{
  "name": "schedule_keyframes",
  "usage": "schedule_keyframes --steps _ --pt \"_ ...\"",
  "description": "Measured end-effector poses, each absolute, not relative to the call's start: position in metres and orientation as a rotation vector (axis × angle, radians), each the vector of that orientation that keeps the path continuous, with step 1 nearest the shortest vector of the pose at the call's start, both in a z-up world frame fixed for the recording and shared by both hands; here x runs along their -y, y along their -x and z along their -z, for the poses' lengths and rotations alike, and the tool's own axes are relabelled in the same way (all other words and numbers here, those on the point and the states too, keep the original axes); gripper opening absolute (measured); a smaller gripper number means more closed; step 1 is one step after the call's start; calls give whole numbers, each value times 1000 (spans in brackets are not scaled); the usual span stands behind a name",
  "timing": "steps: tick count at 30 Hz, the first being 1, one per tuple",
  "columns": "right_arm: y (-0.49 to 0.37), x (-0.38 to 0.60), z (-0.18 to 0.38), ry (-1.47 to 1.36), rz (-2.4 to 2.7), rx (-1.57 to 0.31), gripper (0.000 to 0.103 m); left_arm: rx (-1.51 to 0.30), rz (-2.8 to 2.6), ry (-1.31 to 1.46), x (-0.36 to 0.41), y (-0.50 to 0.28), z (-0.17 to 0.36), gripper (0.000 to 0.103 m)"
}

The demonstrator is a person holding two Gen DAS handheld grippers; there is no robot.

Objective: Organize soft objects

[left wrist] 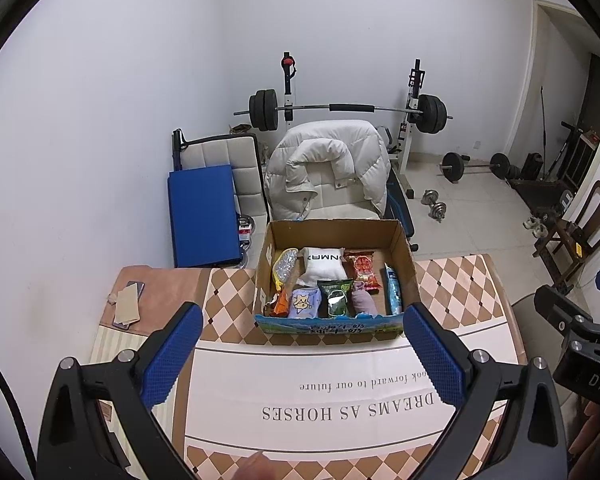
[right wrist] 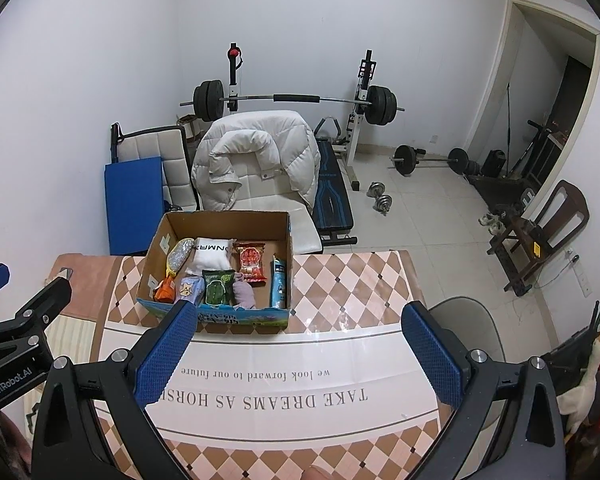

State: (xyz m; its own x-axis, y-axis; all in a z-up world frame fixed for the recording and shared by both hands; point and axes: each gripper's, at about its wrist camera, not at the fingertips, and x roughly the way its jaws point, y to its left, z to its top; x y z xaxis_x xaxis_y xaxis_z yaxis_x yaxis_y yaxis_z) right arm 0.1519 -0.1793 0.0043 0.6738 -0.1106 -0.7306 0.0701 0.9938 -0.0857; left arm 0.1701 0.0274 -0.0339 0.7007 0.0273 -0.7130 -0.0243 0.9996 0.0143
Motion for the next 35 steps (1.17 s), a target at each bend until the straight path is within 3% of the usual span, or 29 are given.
schedule_keyframes --steps 35 --pt "-155 187 -3 49 107 -824 103 -785 -16 1 -34 -173 32 103"
